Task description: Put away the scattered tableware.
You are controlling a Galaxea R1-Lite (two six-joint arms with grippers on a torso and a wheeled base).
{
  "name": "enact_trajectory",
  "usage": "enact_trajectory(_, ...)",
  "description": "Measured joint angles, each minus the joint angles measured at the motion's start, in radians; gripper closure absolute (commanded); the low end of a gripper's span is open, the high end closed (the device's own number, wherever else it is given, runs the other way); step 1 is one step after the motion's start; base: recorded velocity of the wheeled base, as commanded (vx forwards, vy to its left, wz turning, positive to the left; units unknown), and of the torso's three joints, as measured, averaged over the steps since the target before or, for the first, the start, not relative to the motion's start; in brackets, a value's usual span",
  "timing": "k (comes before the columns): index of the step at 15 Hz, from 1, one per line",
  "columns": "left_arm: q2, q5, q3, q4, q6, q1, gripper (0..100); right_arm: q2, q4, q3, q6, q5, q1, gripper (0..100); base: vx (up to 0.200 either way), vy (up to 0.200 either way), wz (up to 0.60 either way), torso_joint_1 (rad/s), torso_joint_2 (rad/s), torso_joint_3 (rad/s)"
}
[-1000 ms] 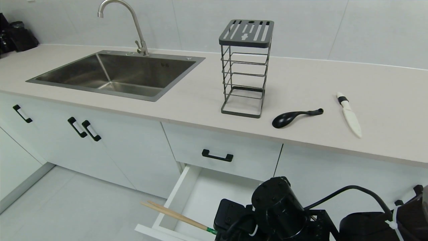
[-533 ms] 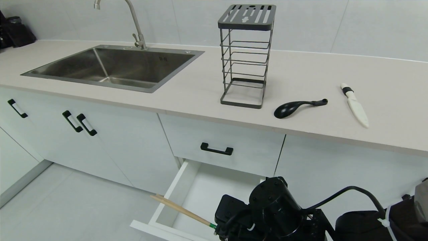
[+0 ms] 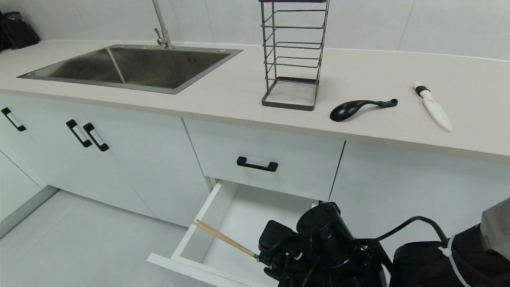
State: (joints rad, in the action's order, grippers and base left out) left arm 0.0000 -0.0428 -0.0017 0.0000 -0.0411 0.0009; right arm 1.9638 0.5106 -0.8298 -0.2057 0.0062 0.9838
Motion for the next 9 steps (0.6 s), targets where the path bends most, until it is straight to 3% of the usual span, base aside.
enact_trajectory(2, 0.000, 0.000, 0.000, -0.001, 0.000, 0.000, 0, 0.013, 0.001, -0.052, -0.010, -0.002, -0.017, 100, 0.000, 0.000, 0.00, -0.080, 0.14, 0.039)
enact_trajectory(5, 0.000, 0.000, 0.000, 0.000, 0.000, 0.000, 0, 0.039, 0.002, -0.143, -0.038, -0.003, -0.046, 100, 0.000, 0.000, 0.00, -0.209, 0.25, 0.113)
enact_trajectory(9, 0.000, 0.000, 0.000, 0.000, 0.000, 0.000, 0, 0.084, 0.003, -0.181, -0.080, -0.003, -0.070, 100, 0.000, 0.000, 0.00, -0.139, 0.28, 0.100)
